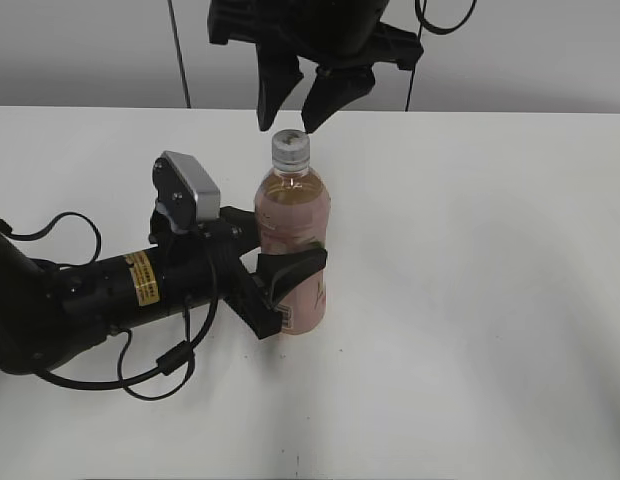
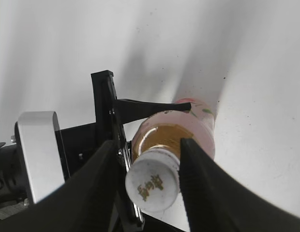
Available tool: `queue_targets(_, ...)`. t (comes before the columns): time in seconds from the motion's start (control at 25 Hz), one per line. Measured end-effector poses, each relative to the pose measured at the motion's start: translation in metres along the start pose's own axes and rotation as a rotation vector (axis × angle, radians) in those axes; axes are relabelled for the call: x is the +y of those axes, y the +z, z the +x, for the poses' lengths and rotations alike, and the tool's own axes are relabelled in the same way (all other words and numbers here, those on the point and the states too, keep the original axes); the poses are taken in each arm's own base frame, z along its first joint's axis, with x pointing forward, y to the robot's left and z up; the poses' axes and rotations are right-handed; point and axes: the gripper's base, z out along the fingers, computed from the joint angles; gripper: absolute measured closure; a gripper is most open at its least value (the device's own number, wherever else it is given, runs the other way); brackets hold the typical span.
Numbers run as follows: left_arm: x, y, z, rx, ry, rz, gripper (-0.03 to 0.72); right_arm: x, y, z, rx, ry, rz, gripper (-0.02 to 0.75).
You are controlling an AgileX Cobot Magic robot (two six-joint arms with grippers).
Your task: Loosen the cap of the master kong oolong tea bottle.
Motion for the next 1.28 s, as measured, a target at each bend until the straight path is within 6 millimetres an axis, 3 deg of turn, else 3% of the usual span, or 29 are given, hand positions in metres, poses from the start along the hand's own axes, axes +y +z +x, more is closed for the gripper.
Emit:
queue_targets(1.16,0.0,0.0,0.0,0.0,0.0,0.001,0.306,-0.003,0.009,0.011,0.05,0.011,0.003,0.416)
queue_targets(1.28,0.0,0.0,0.0,0.0,0.0,0.001,0.306,-0.003,0.009,0.011,0.049,-0.003,0.003,0.446)
